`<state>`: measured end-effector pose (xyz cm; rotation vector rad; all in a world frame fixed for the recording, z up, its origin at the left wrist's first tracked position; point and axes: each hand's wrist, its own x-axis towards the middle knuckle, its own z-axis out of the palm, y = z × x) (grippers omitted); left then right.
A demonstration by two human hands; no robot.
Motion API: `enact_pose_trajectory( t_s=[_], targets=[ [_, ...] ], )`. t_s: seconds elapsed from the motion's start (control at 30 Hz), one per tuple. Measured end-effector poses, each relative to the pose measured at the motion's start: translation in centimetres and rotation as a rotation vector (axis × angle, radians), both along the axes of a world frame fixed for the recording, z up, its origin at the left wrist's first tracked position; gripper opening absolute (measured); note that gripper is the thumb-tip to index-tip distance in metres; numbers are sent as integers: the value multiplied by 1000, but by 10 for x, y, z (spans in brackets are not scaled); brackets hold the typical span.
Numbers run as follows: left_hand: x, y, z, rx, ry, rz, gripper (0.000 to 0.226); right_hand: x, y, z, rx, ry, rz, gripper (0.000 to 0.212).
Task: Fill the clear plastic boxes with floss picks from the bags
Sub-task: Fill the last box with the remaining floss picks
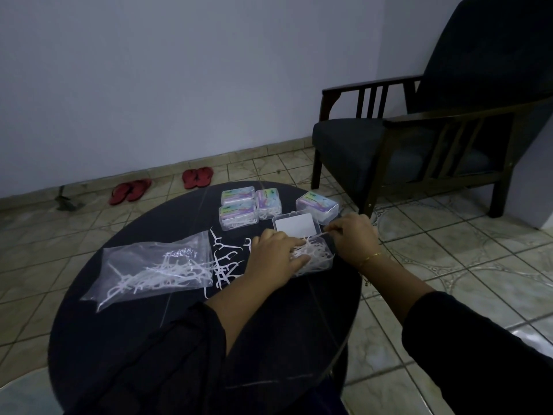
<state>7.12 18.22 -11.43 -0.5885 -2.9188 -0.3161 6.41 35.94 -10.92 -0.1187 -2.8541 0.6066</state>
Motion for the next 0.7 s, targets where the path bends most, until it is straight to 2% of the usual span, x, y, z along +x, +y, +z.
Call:
enact_pose_trajectory(
  t_s=[0.2, 0.37, 0.53, 0.6, 0.7],
  targets=[
    [1, -3, -2, 49, 31, 12, 44, 0, -2, -2, -72, 120, -26, 25],
    [3, -13, -4, 101, 48, -4, 34, -2, -10, -2, -37, 98, -2, 24],
    [2, -10, -3, 112, 49, -8, 31, -1, -16, -3, -113, 76, 62, 22],
    [2, -8, -2, 140, 83, 22, 28, 1, -18, -2, -77, 68, 88, 22],
    [4, -6, -3, 203, 125, 64, 26, 3, -20, 2, 90, -53, 130, 26]
  ],
)
